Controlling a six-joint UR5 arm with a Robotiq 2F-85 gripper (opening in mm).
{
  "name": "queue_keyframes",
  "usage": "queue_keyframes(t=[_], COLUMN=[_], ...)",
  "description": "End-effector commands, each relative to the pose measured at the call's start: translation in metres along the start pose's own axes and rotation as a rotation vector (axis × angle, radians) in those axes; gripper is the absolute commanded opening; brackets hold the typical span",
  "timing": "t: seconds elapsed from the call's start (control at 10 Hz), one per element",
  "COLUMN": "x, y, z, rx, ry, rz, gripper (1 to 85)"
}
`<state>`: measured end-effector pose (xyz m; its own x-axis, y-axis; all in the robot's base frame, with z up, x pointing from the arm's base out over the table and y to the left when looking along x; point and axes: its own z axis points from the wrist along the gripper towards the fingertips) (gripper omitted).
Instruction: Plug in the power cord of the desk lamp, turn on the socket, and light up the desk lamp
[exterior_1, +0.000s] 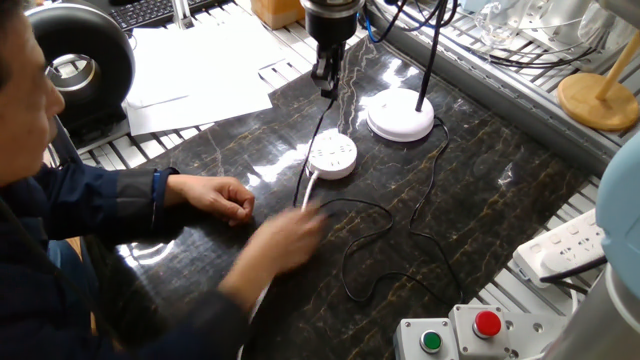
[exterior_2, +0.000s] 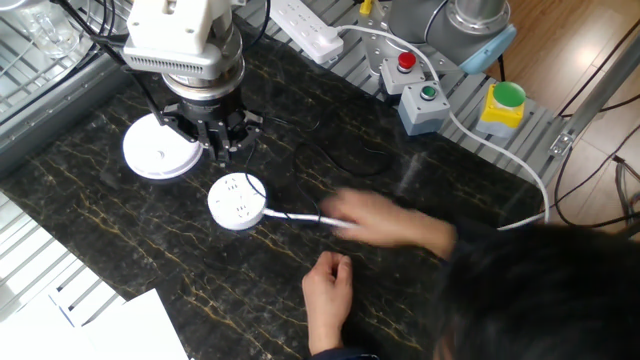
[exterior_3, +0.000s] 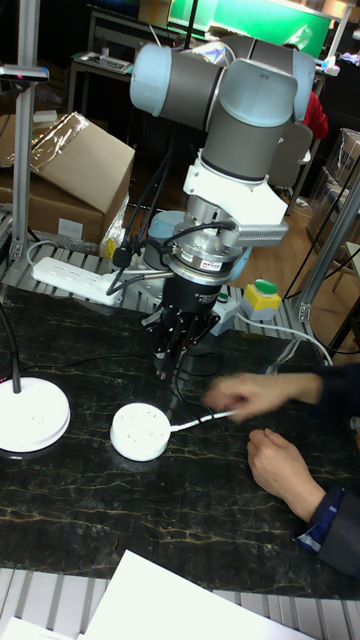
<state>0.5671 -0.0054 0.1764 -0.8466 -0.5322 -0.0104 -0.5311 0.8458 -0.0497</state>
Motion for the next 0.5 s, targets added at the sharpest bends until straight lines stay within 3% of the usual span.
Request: queue_keyframes(t=[0.0,0.4], x=[-0.0058,-0.0081], y=[-0.0026,-0.0036], z=[-0.0006,-0.0007], rx=[0.006,0.01], ry=[-0.026,-0.035], rz=[0.01,0.026], gripper=[1.3,1.3])
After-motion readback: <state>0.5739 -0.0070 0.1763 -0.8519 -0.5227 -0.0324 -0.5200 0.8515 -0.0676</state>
